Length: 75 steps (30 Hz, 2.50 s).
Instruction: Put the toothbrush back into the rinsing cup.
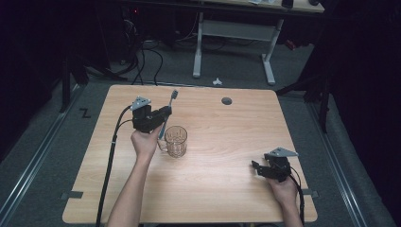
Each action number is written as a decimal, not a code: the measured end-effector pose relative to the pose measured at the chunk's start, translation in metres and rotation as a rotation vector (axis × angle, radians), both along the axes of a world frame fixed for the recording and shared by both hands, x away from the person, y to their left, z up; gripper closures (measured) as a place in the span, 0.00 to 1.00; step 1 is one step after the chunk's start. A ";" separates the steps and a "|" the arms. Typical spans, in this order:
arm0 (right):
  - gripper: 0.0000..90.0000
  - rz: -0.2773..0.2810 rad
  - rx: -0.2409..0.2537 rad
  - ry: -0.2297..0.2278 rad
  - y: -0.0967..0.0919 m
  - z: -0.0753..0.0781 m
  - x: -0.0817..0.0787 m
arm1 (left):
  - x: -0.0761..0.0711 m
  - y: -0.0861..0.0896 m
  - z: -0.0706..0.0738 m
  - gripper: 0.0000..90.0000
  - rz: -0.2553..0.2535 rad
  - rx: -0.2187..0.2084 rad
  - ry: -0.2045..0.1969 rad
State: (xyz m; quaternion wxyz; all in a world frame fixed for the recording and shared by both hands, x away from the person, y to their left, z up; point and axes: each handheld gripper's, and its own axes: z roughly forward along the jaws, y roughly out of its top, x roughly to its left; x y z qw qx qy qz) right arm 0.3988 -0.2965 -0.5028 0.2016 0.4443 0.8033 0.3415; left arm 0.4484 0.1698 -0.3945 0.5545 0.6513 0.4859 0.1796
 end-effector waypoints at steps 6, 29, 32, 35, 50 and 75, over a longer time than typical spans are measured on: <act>0.37 0.001 0.000 -0.001 0.000 0.000 0.000 | -0.003 0.002 0.002 0.88 0.001 0.031 0.014; 0.37 0.001 0.000 0.000 0.000 0.000 0.000 | -0.016 0.005 0.009 0.88 -0.005 0.125 0.031; 0.37 0.000 0.000 -0.001 0.000 0.000 0.000 | -0.018 0.007 0.010 0.89 -0.005 0.126 0.030; 0.37 0.001 0.000 -0.001 0.000 0.000 0.000 | -0.021 0.009 0.010 0.88 -0.004 0.126 0.033; 0.37 0.000 0.000 0.000 0.000 0.000 0.000 | -0.027 0.017 0.006 0.88 -0.005 0.129 0.050; 0.37 0.000 0.000 0.000 0.000 0.000 0.000 | -0.036 0.025 -0.007 0.88 0.007 0.105 0.066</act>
